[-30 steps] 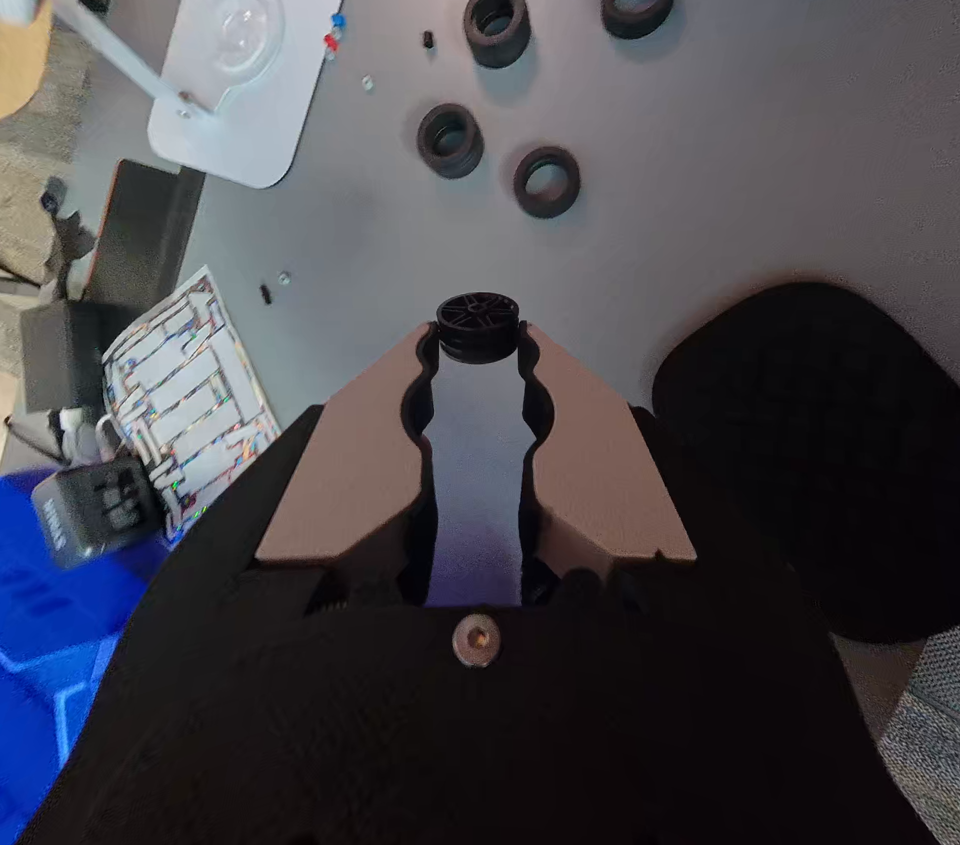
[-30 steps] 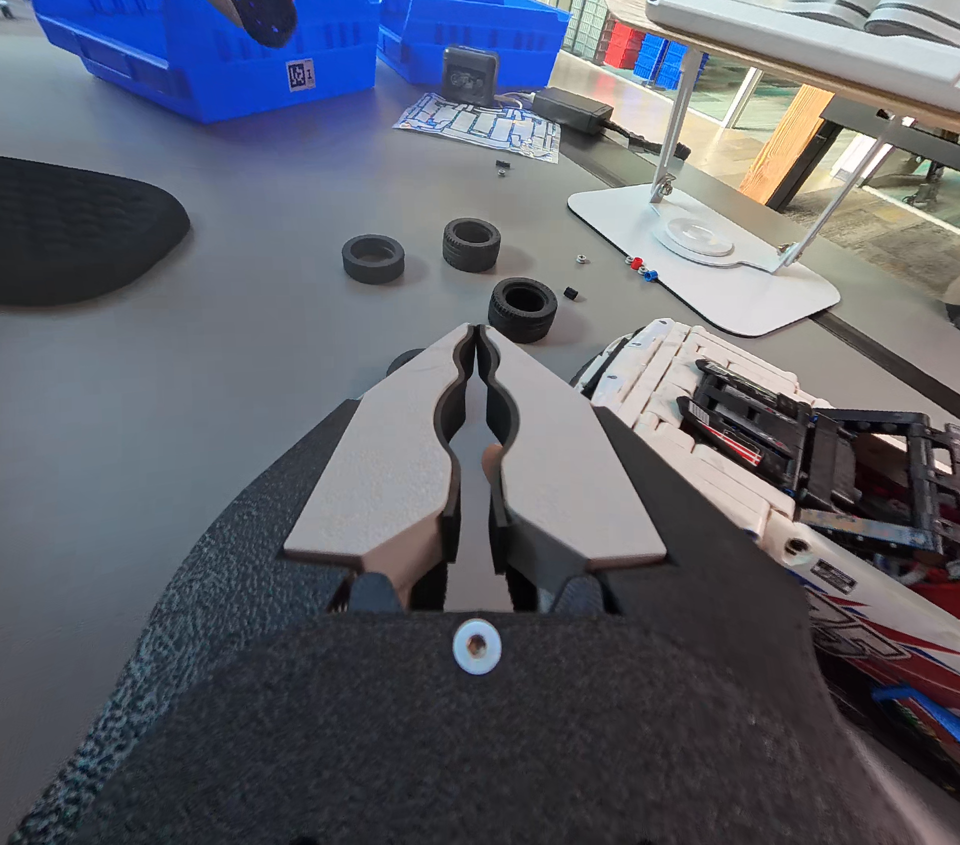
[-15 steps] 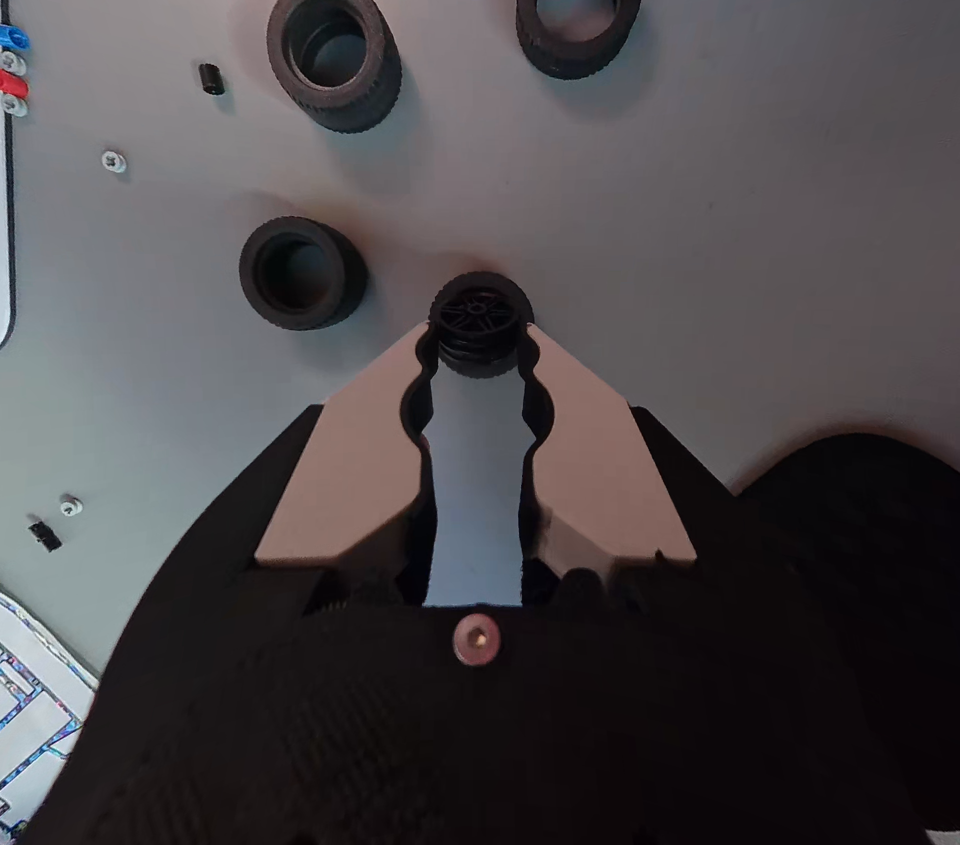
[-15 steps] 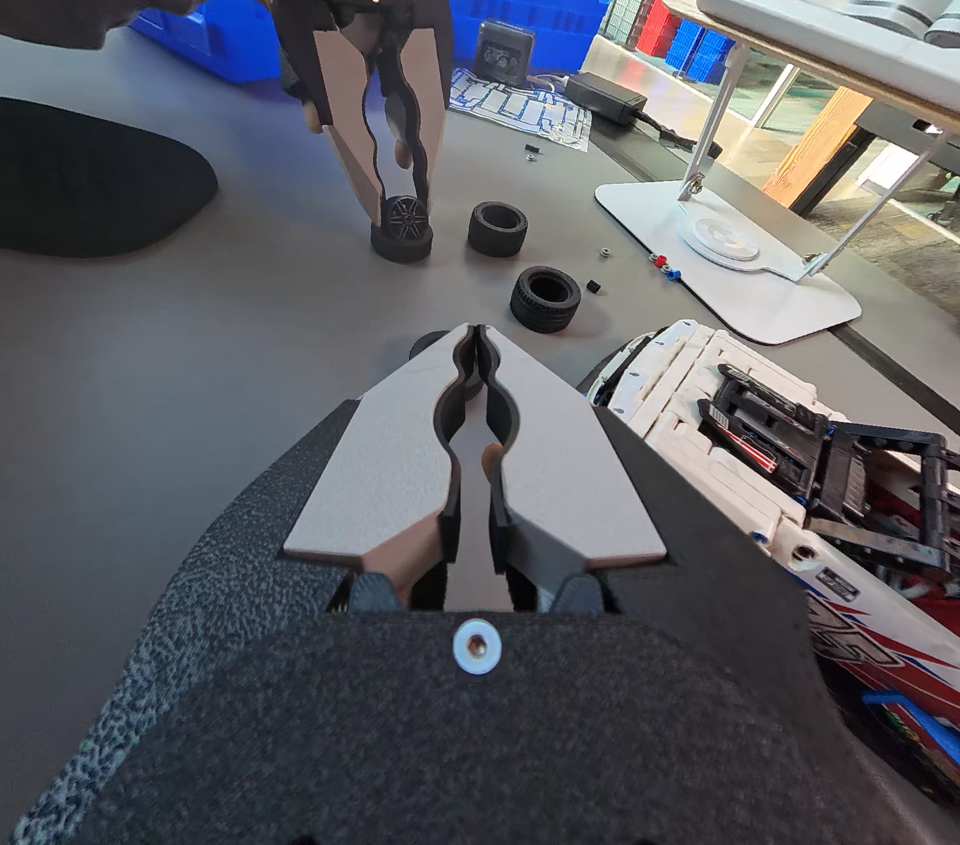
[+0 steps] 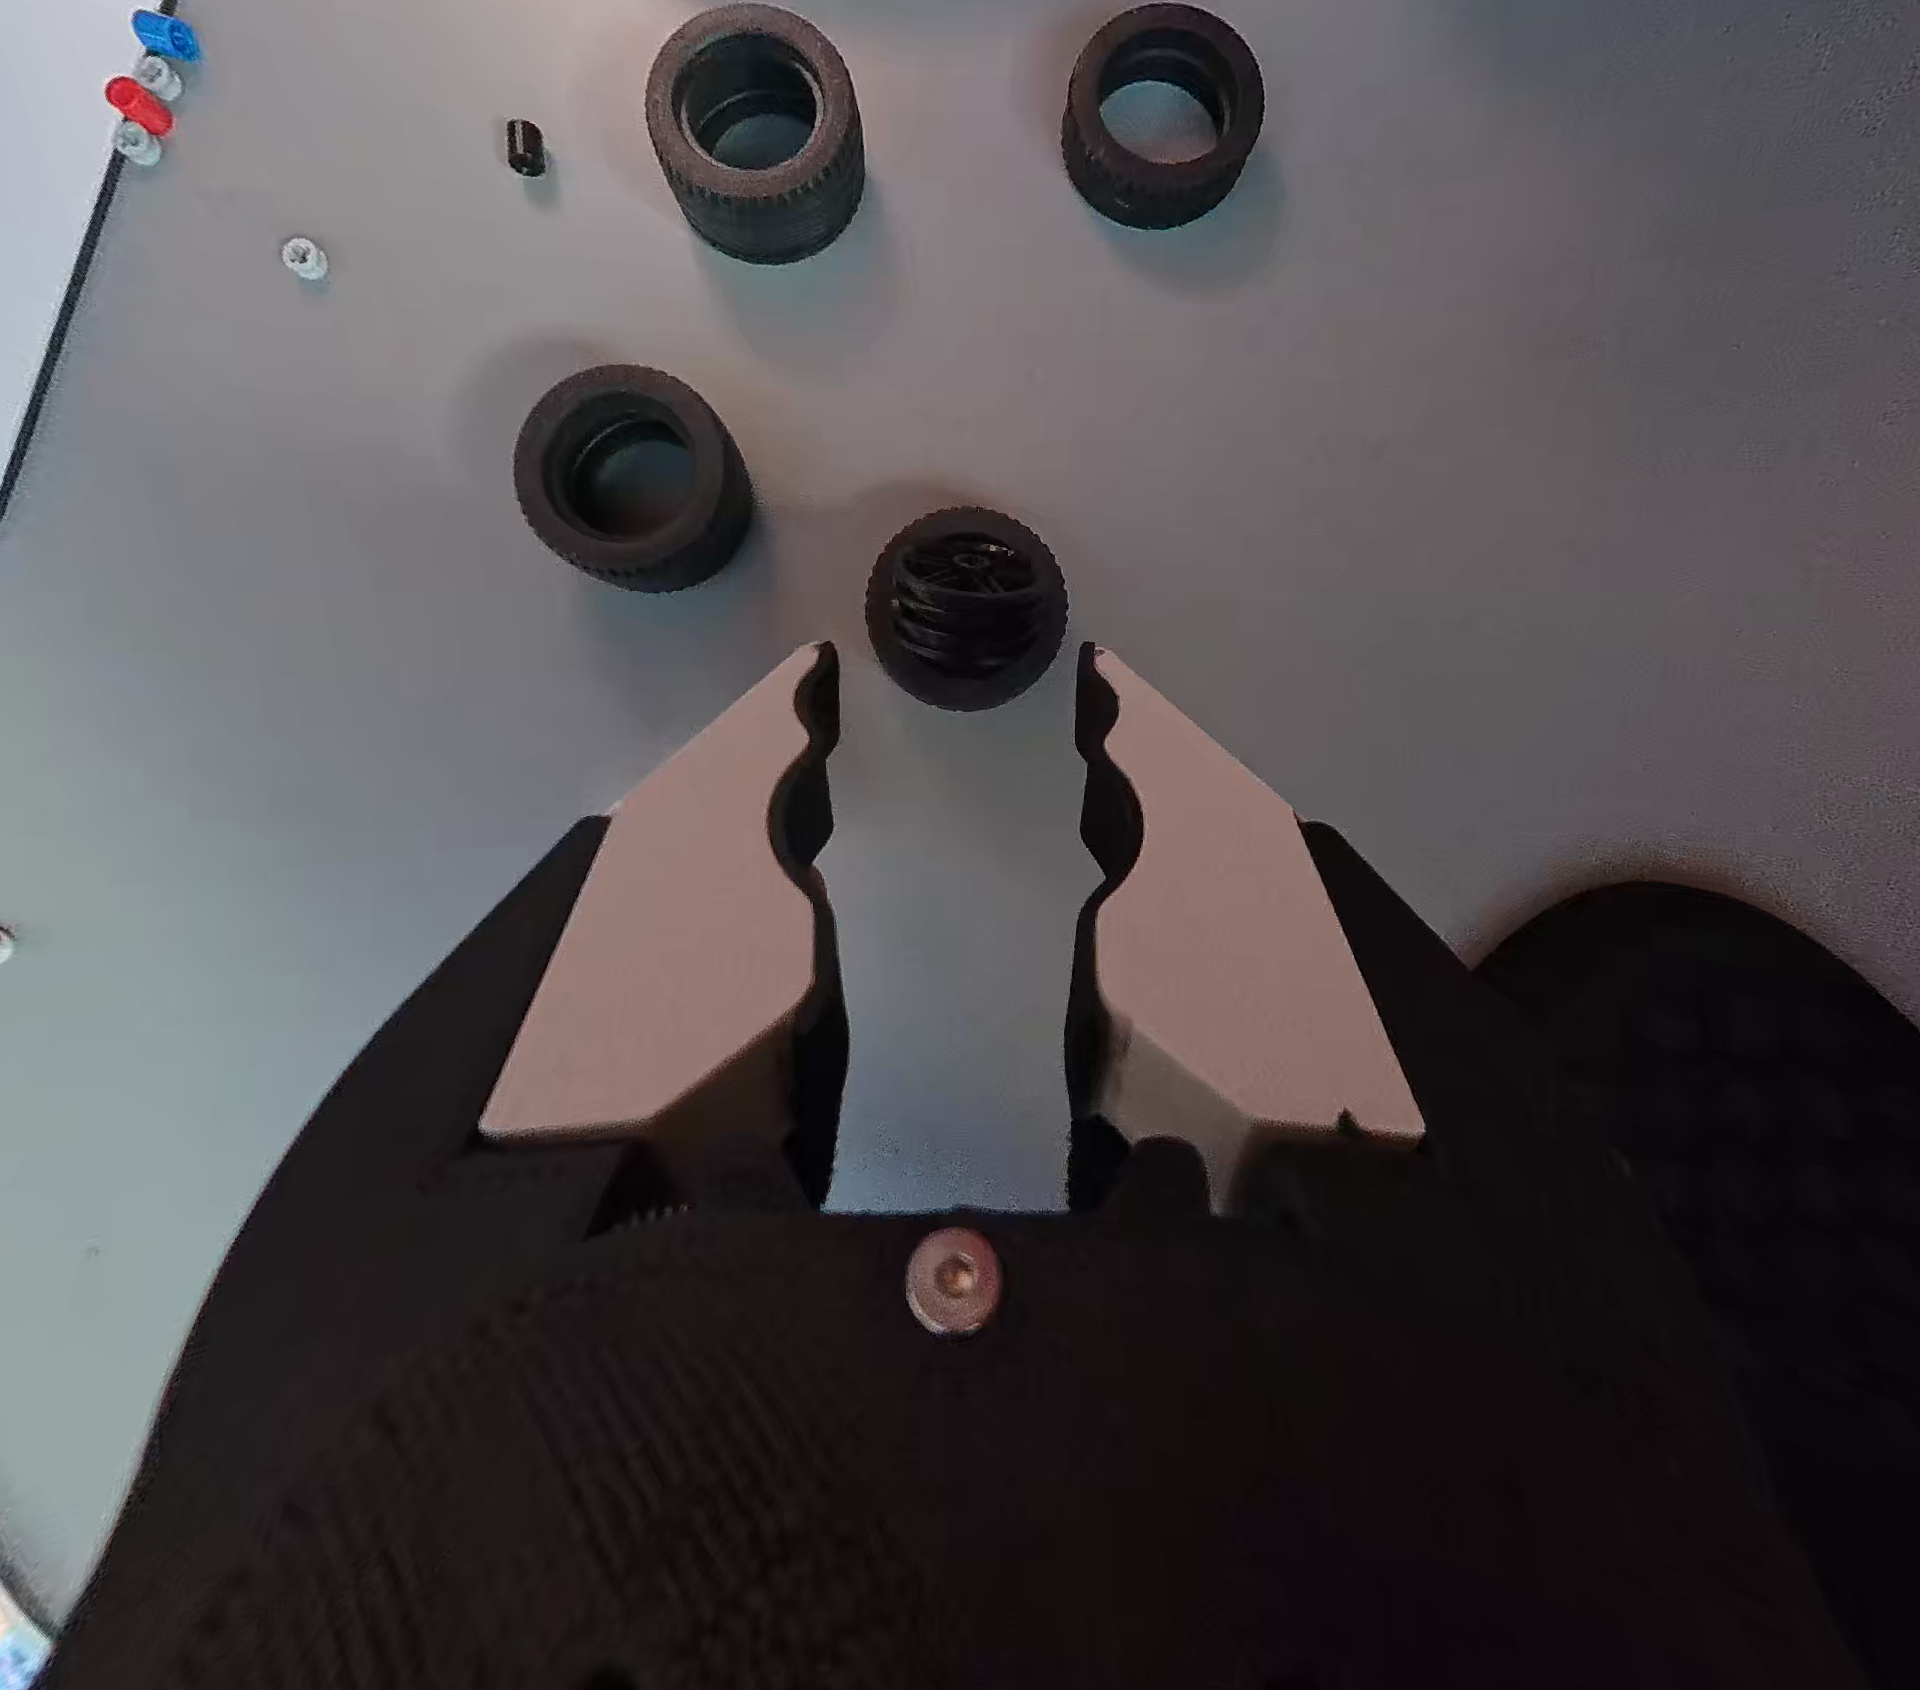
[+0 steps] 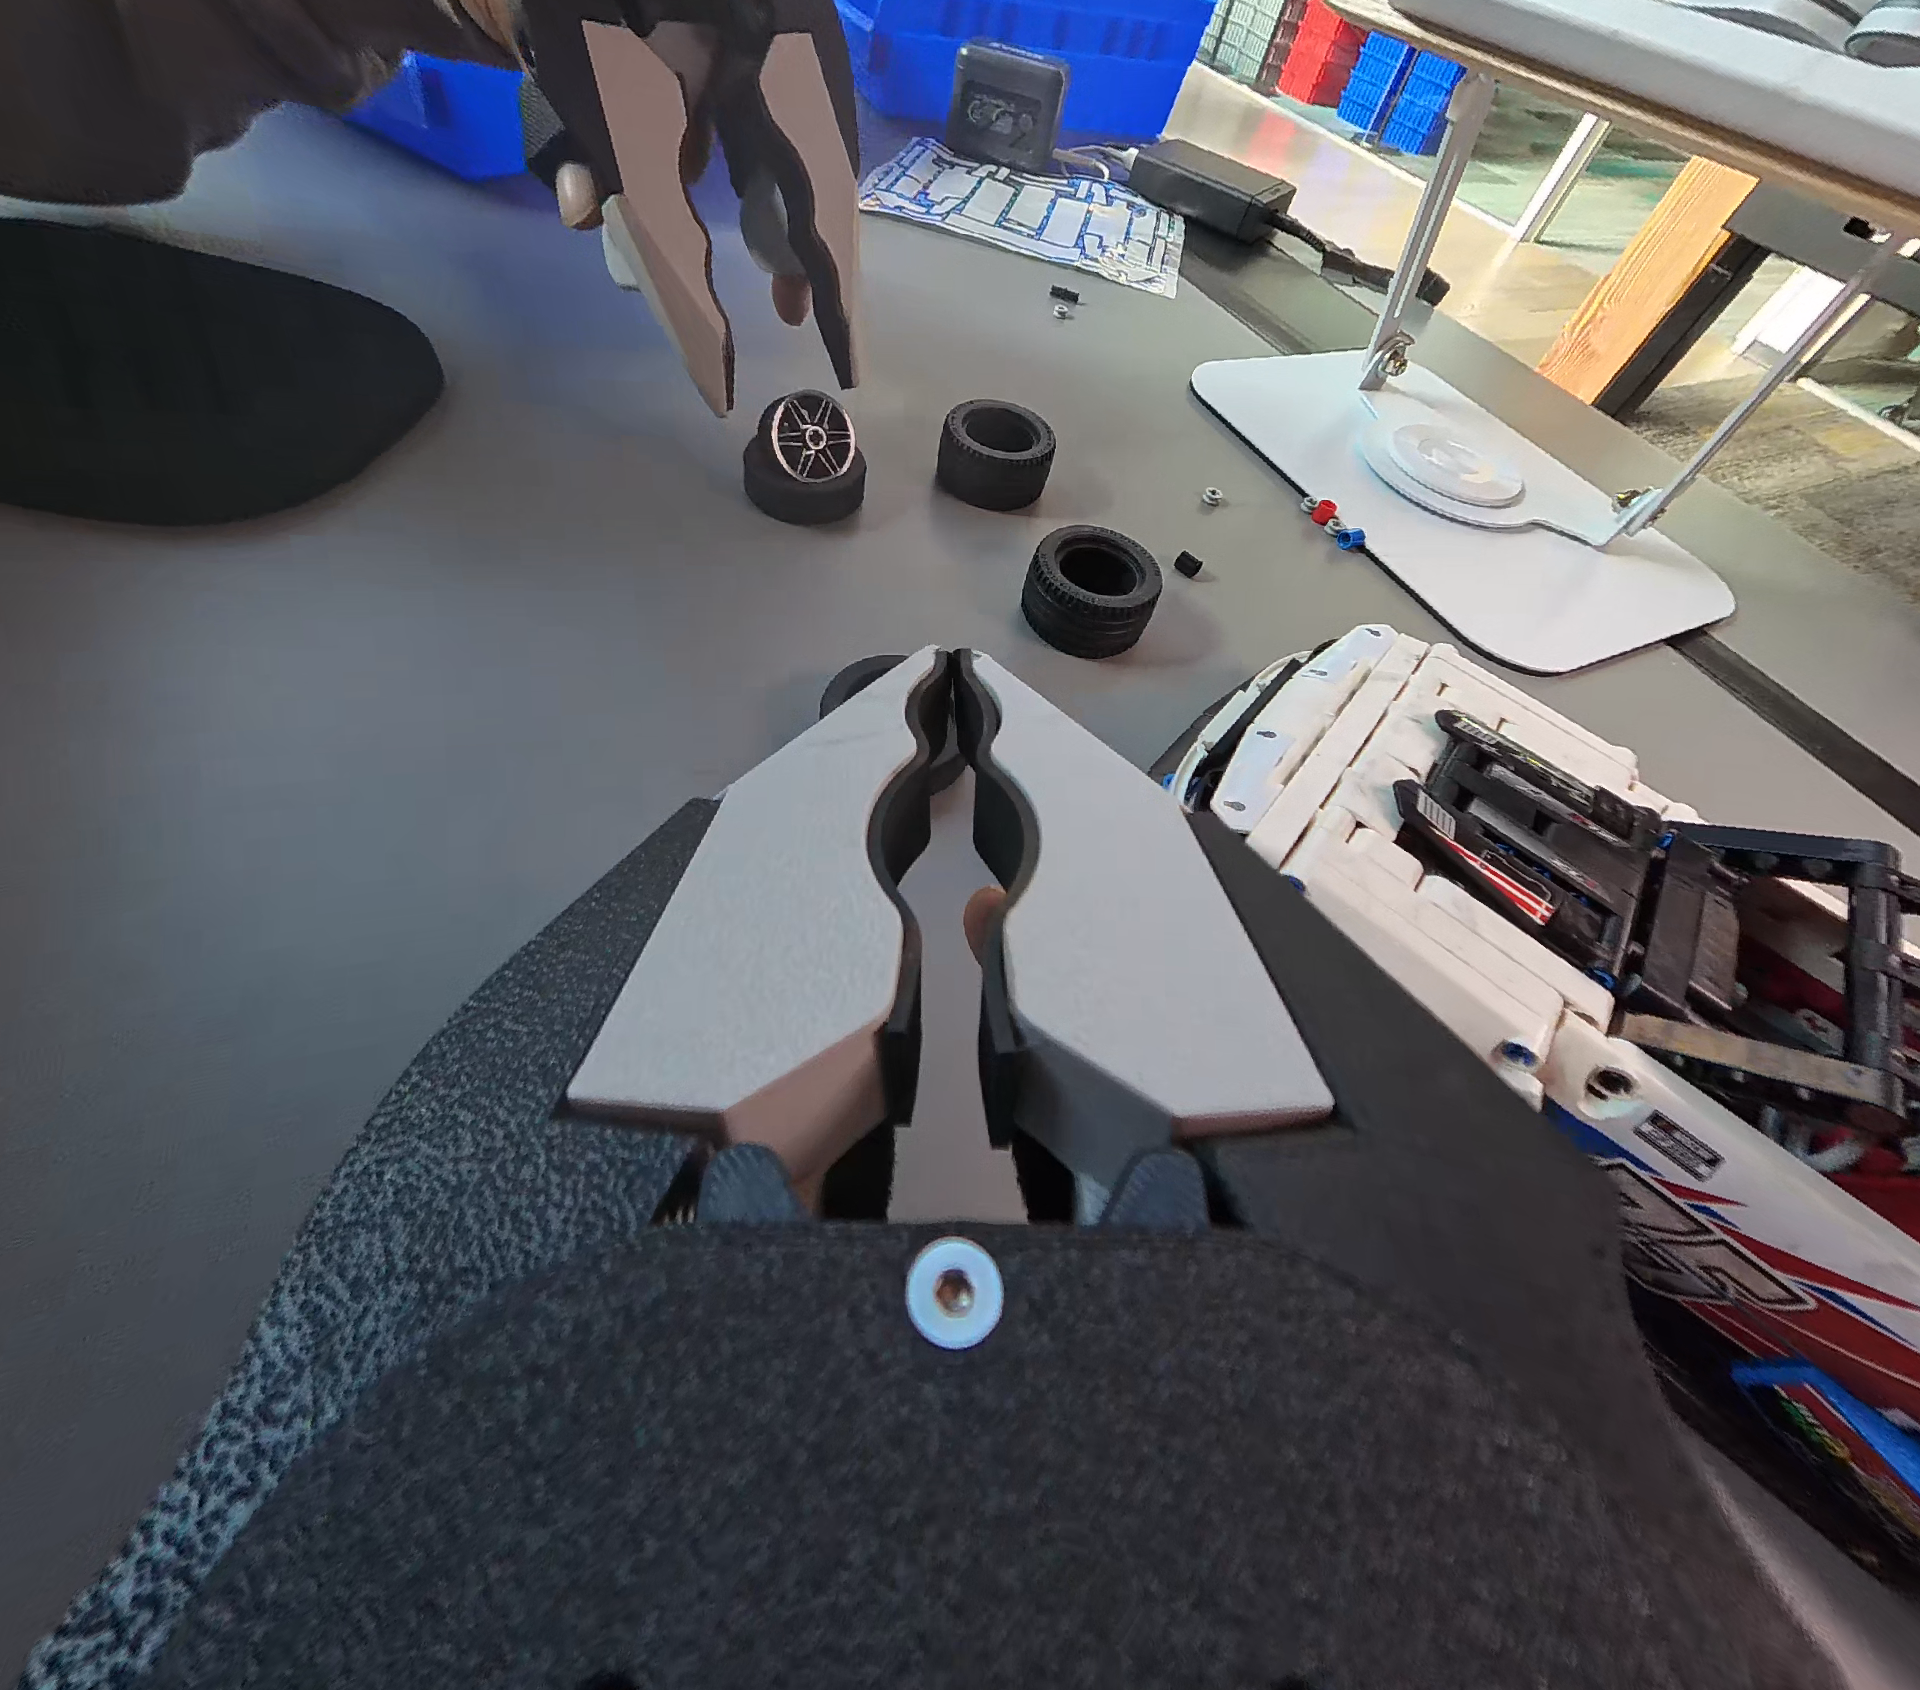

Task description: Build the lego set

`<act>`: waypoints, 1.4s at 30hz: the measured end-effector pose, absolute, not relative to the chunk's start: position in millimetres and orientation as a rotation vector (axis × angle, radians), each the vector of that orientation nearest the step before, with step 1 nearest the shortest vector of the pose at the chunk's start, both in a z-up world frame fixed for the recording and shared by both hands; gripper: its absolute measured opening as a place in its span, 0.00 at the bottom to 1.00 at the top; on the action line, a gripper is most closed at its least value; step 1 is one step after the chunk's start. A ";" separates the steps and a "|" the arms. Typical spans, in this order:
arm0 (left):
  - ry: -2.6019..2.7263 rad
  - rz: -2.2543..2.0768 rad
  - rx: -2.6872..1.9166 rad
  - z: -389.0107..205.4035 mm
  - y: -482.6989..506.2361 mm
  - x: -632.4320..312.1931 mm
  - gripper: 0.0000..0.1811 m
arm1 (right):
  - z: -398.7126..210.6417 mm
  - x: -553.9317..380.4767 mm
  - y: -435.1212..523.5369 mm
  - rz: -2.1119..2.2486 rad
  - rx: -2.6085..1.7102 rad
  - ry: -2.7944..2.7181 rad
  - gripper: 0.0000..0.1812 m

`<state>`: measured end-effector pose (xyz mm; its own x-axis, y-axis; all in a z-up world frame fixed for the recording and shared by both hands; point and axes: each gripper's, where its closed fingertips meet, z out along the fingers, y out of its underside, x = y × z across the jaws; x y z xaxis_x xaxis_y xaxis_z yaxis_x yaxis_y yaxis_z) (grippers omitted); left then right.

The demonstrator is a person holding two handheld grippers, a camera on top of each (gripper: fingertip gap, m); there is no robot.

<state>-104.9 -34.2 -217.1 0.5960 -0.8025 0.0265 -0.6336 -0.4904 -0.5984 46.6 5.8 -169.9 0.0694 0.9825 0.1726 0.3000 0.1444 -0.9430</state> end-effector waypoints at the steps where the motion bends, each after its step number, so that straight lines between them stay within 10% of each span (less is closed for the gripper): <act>1: 1.095 -0.444 -2.280 -218.9 -35.0 -104.6 0.26 | -170.7 46.1 5.5 0.868 -1.344 -1.421 0.00; 42: 1.240 -0.546 -1.973 -240.3 -59.3 -23.8 0.29 | -214.1 -15.5 -57.4 0.956 -1.455 -1.880 0.20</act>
<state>-23.8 -59.3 -240.3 0.4442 -0.8955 -0.0267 -0.5850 -0.2674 -0.7657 -15.5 -57.4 -214.1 -0.2442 0.9696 0.0130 0.5608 0.1521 -0.8138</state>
